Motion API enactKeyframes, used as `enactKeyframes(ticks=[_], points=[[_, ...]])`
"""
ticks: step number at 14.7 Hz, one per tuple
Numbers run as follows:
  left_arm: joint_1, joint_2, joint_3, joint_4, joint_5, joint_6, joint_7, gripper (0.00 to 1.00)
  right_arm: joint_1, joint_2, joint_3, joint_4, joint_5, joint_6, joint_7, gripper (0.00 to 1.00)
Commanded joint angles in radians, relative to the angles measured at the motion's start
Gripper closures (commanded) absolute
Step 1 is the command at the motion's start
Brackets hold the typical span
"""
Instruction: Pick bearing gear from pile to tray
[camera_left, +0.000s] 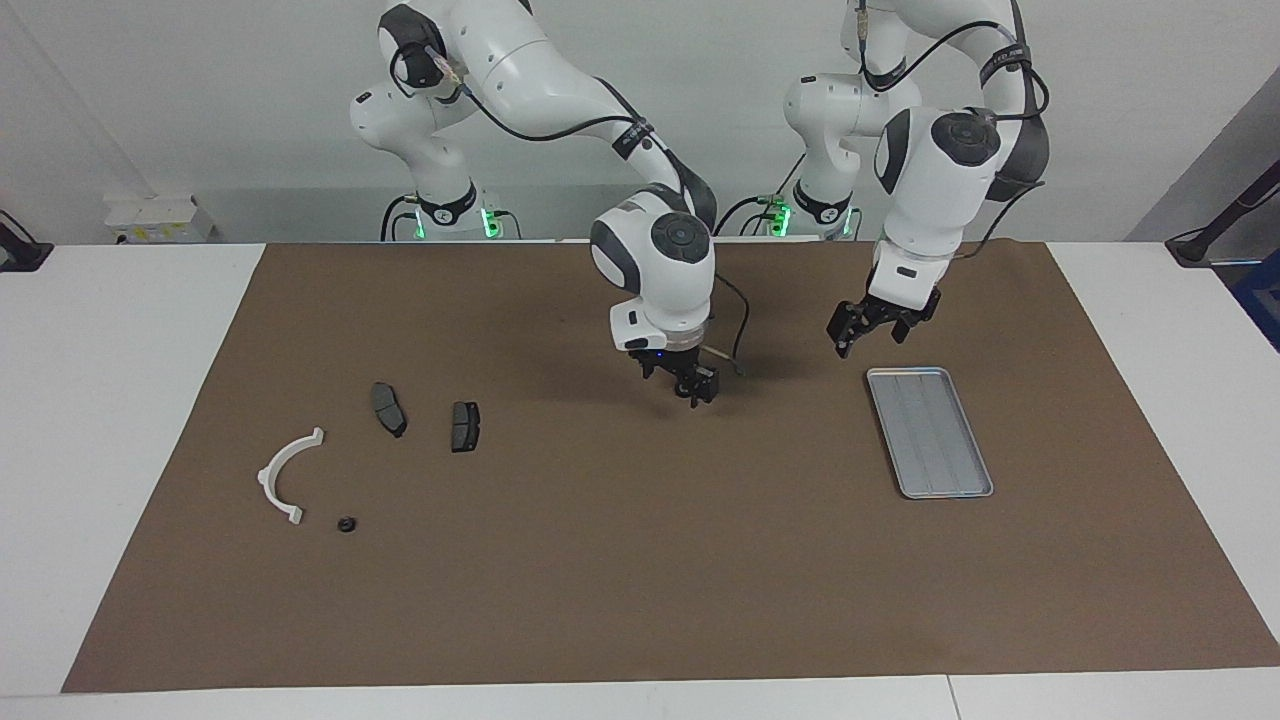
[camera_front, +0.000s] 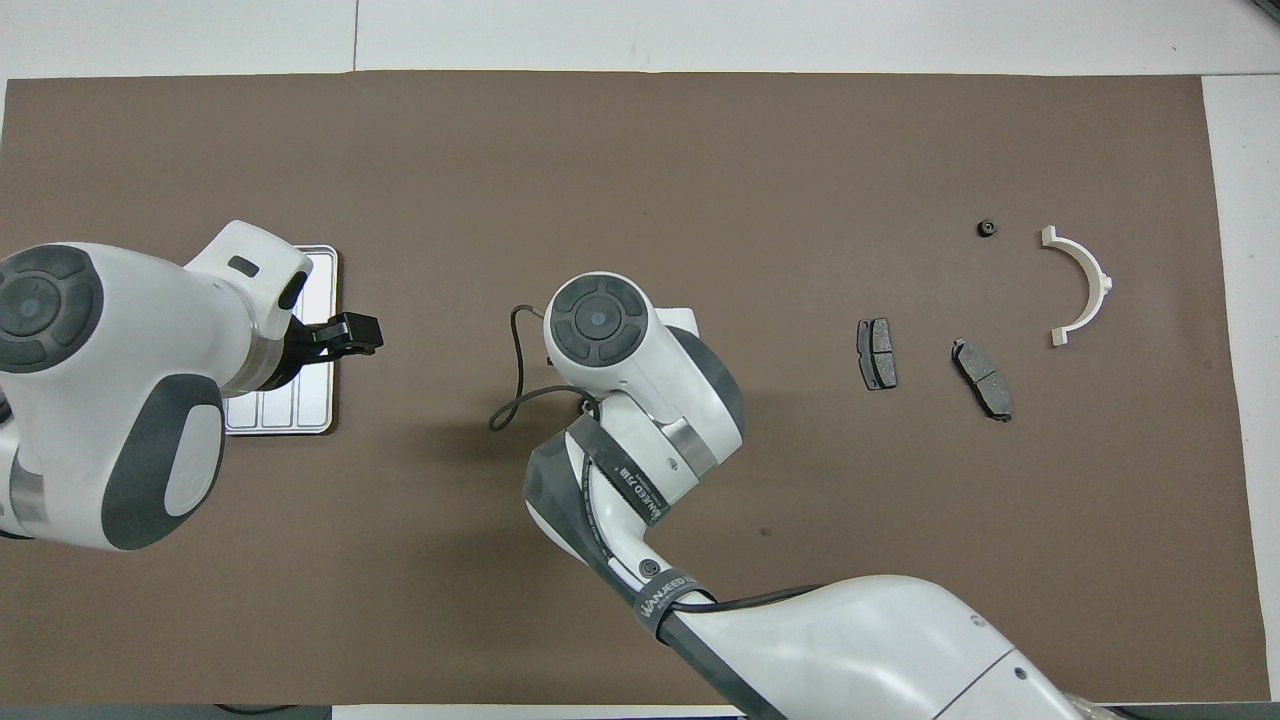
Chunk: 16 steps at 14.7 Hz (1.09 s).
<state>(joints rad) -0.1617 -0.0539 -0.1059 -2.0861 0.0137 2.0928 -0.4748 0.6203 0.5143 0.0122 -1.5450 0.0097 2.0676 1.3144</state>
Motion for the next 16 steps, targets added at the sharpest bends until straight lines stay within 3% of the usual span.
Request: enactKeyframes(ticks=[1, 5, 8, 11, 16], points=[[-0.028, 0.037, 0.012, 0.023, 0.009, 0.010, -0.044, 0.01, -0.115, -0.074, 0.009, 0.016, -0.016, -0.076, -0.165, 0.00], [-0.155, 0.110, 0.012, 0.079, 0.011, 0.023, -0.206, 0.02, -0.288, -0.131, 0.009, 0.016, -0.016, -0.156, -0.482, 0.00], [-0.264, 0.242, 0.012, 0.168, 0.032, 0.016, -0.333, 0.01, -0.416, -0.131, 0.008, -0.004, -0.022, -0.167, -0.711, 0.00], [-0.330, 0.342, 0.011, 0.210, 0.035, 0.073, -0.395, 0.00, -0.529, -0.126, 0.009, -0.023, -0.106, -0.147, -0.907, 0.00], [-0.389, 0.390, 0.005, 0.178, -0.021, 0.185, -0.398, 0.00, -0.661, -0.090, 0.009, -0.148, -0.152, 0.081, -1.021, 0.00]])
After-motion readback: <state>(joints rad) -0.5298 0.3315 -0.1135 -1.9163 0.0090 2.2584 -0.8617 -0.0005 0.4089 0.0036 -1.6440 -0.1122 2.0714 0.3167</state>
